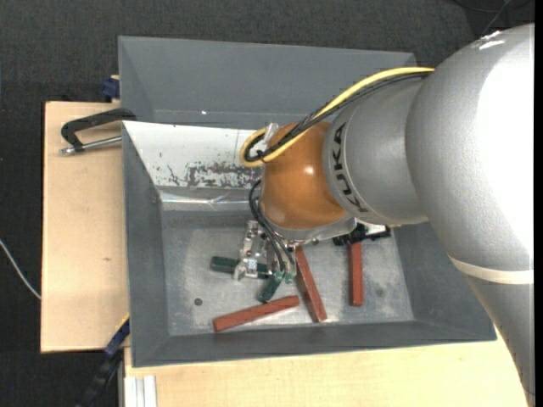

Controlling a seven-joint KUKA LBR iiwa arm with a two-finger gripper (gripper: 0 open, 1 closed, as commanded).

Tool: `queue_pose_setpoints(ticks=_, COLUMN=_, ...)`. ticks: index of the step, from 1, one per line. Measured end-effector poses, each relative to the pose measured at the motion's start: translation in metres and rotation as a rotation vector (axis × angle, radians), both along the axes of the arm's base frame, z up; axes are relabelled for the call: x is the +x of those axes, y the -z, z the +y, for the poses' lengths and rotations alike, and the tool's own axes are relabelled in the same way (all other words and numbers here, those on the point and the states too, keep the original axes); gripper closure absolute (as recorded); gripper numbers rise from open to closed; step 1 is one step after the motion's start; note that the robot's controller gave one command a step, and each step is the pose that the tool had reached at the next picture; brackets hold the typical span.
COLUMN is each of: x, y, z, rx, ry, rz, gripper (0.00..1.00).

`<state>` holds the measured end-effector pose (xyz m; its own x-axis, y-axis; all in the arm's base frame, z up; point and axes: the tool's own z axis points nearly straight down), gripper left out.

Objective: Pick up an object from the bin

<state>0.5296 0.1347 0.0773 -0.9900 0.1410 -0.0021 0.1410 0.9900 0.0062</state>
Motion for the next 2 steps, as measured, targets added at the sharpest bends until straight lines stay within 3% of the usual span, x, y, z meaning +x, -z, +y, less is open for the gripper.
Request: queue_pose_setpoints(ticks=2, x=-0.003, y=-0.014, z=-0.001, rx=-0.005, ry=-0.001, rz=0.007, gripper=1.00)
